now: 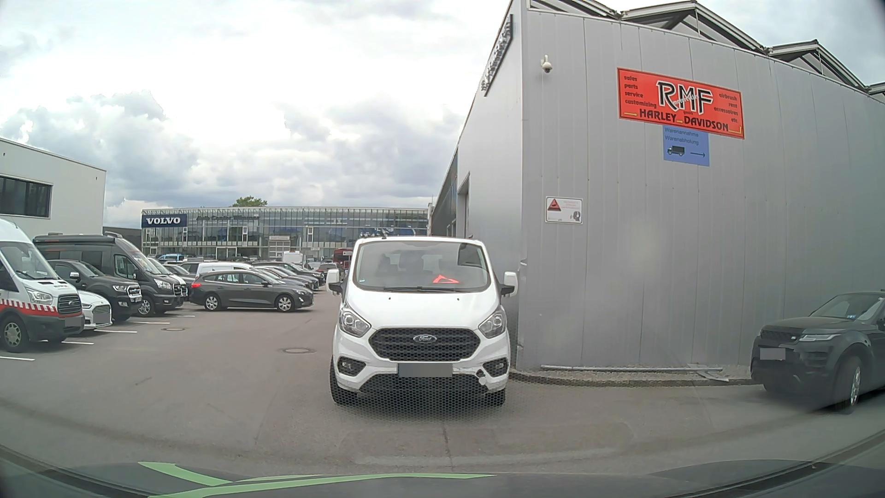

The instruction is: Follow the waypoints while adhering to traffic rules and regulations

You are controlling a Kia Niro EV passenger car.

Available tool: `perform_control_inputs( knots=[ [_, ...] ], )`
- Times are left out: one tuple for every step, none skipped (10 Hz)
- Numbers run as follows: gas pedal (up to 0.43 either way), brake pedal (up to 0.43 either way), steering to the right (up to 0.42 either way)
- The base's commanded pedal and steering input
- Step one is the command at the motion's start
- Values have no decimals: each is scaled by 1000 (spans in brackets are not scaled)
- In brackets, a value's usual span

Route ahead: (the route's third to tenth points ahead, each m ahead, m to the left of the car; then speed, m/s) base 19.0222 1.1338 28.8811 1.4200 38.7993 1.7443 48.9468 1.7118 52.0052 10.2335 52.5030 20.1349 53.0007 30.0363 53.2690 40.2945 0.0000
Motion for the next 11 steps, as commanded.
perform_control_inputs(
  knots=[
    [0,341,6],
    [0,341,6],
    [0,341,6],
    [0,341,6],
    [0,341,6],
    [0,341,5],
    [0,341,5],
    [0,341,6],
    [0,341,6],
    [0,341,5],
    [0,341,6]
  ],
)
